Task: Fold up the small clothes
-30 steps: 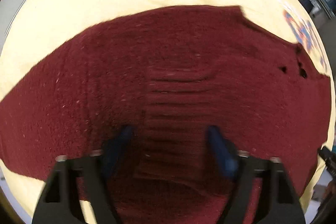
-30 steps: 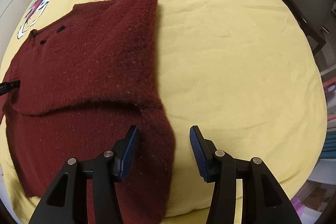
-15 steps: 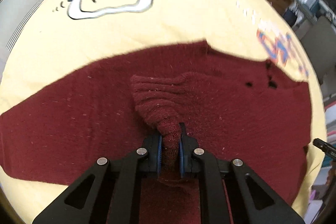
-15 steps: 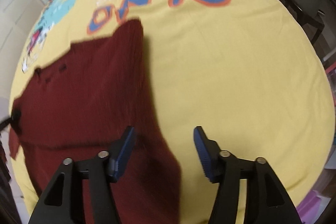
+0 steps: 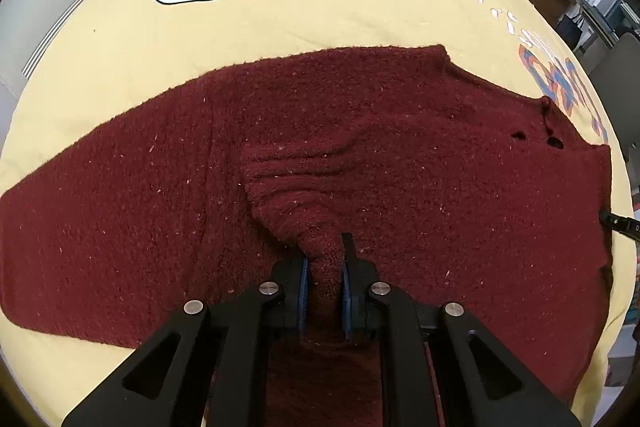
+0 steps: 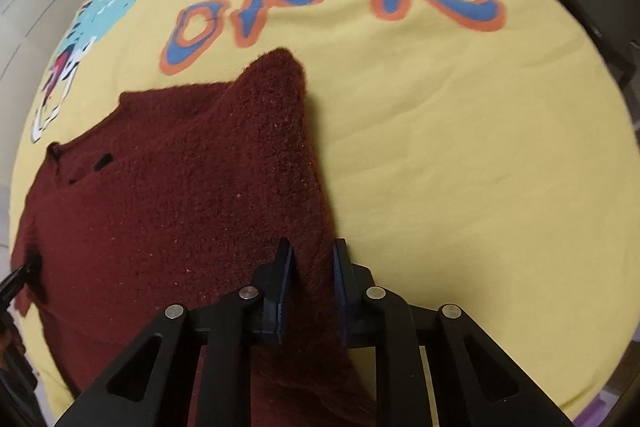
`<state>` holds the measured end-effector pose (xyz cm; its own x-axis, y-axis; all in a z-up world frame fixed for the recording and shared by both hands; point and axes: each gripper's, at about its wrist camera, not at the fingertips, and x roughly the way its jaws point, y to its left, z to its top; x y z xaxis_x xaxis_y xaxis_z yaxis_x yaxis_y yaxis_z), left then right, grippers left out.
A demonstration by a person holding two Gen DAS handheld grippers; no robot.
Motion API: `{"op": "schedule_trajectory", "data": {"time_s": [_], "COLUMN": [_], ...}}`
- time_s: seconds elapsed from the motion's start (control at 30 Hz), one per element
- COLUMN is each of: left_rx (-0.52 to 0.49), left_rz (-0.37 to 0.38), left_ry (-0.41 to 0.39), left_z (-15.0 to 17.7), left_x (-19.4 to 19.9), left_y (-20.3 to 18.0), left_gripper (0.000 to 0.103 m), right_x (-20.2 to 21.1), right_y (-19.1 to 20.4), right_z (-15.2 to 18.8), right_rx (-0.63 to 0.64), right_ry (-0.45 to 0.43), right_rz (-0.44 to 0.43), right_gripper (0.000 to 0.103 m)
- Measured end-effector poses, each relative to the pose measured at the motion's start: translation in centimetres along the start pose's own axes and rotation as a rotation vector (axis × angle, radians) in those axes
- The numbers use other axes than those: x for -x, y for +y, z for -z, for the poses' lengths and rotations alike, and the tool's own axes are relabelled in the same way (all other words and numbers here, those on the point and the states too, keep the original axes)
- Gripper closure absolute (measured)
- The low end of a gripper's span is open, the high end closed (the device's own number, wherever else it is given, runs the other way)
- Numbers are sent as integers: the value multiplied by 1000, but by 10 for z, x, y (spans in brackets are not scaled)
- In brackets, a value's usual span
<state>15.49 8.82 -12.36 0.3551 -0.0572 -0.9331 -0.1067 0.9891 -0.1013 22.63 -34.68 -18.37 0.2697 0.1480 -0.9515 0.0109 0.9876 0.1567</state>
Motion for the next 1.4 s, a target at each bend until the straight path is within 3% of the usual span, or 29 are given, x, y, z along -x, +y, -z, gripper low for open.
{"op": "schedule_trajectory", "data": {"time_s": [0.23,0.3,0.37,0.4,0.43,0.5,0.53,0.67,0.8,0.83,1.0,1.17,1.4], "left_rx": [-13,-27,-31,-28,-23,-23,-31,-96,-180,-193,-251,-222,-151], "left_rz": [-37,-83,-108,-103,-97,-100,-104,-62,-28,-26,-90,-101,-125], "left_ry": [9,15,5,1,-7,-34,-51,-88,-108,-112,-107,-30,-42], "left_z": [3,1,0,-1,-2,-3,-6,-7,0,3,7,18,18], "left_x": [-4,0,9,14,21,35,37,52,46,41,-2,-35,-30], "left_y": [-1,-4,-4,-3,-2,-6,-11,-37,-74,-82,-101,-91,-60], "left_gripper": [80,56,39,28,23,5,2,1,1,1,1,1,1], "right_x": [-1,12,27,38,42,58,59,68,56,50,15,-21,-24], "right_y": [5,10,14,19,24,38,47,82,118,125,153,157,112], "right_z": [6,6,11,13,14,18,15,24,33,36,57,67,66], "right_rx": [-2,-1,16,34,45,80,90,160,210,219,263,307,239], "right_ry": [-9,-42,-78,-108,-124,-171,-181,-225,-232,-232,-204,-154,-158], "right_rz": [5,-6,-1,5,6,-9,-13,-1,2,9,20,91,52], "right_gripper": [80,75,57,34,20,20,20,16,0,0,0,0,0]}}
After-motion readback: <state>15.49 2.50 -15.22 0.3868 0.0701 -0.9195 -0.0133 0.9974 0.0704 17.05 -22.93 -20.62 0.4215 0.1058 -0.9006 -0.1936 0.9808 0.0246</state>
